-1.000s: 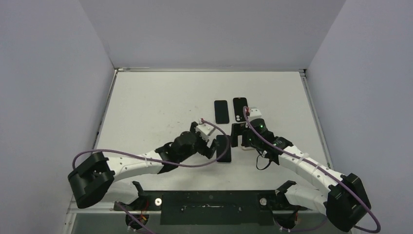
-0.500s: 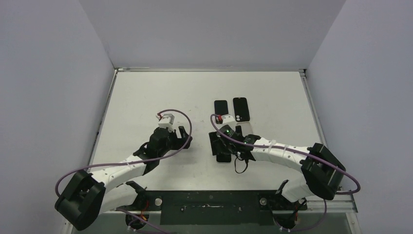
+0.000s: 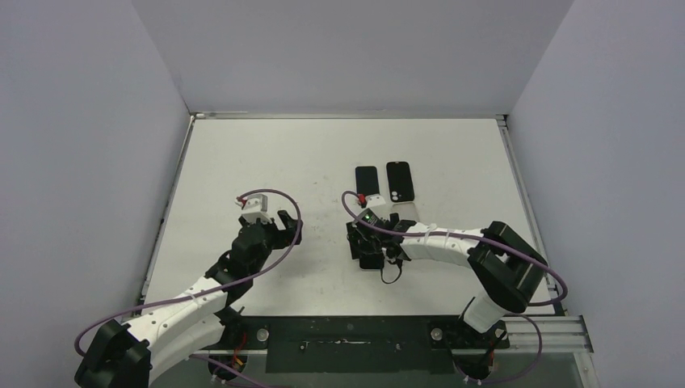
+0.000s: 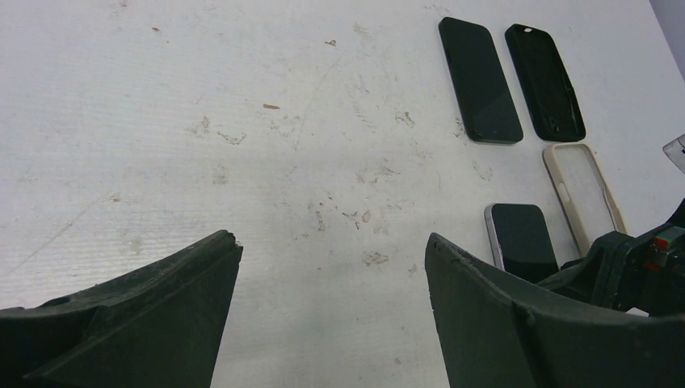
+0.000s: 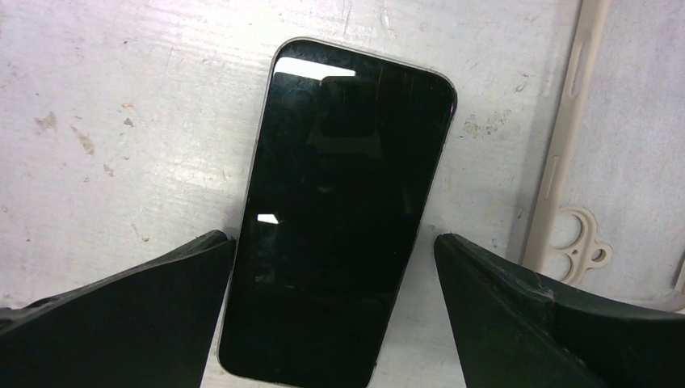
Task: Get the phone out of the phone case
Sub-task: Place the phone at the center of the board.
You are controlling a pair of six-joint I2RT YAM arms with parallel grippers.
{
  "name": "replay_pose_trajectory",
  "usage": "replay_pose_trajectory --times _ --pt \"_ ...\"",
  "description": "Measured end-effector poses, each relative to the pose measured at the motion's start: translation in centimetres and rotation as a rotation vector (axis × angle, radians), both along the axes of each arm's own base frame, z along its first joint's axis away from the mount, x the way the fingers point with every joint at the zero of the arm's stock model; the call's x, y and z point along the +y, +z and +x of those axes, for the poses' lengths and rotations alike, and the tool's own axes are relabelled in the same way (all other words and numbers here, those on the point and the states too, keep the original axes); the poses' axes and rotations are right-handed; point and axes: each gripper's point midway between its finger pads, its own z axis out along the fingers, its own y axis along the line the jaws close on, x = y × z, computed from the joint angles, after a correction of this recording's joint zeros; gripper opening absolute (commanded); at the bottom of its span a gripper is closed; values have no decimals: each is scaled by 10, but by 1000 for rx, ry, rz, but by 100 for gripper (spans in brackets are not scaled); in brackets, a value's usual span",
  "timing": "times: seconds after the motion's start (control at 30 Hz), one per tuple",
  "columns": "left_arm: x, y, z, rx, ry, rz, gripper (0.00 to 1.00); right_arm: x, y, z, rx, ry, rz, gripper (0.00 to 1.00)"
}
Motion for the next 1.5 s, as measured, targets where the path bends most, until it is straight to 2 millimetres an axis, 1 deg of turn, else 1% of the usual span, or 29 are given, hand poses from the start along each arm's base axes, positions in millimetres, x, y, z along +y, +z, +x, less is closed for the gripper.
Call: replay_pose_trajectory --times 0.1,0.23,0.33,0.4,0.43,0.5,0.67,0.9,1.07,1.37,1.43,1.5 --pt "1 -1 0 2 4 7 82 -1 -3 2 11 -7 1 93" --pt "1 -5 0 11 2 20 82 -4 -3 7 19 -16 17 83" --pt "1 -6 0 13 1 25 82 -7 -2 15 19 -26 33 74" --pt "1 -6 0 12 -1 30 82 -9 -2 19 18 -28 37 67" --pt "1 -6 0 12 -1 31 82 -10 -2 21 17 -27 39 65" --pt "1 -6 0 11 -3 33 82 -9 -2 27 16 -23 44 62" --pt "2 -7 0 11 -4 36 82 -8 -1 40 10 -10 38 62" --pt "2 -7 0 11 -4 38 82 -2 -1 62 -11 0 31 67" --pt "1 -7 0 12 -5 39 82 -1 0 69 -16 3 26 71" --pt "1 -7 0 12 -7 39 82 -4 0 68 -13 5 21 98" --pt "0 -7 0 12 -9 38 82 -5 3 65 -14 8 30 100" --pt "-1 -7 -2 15 -15 38 82 -6 13 63 -32 11 49 100"
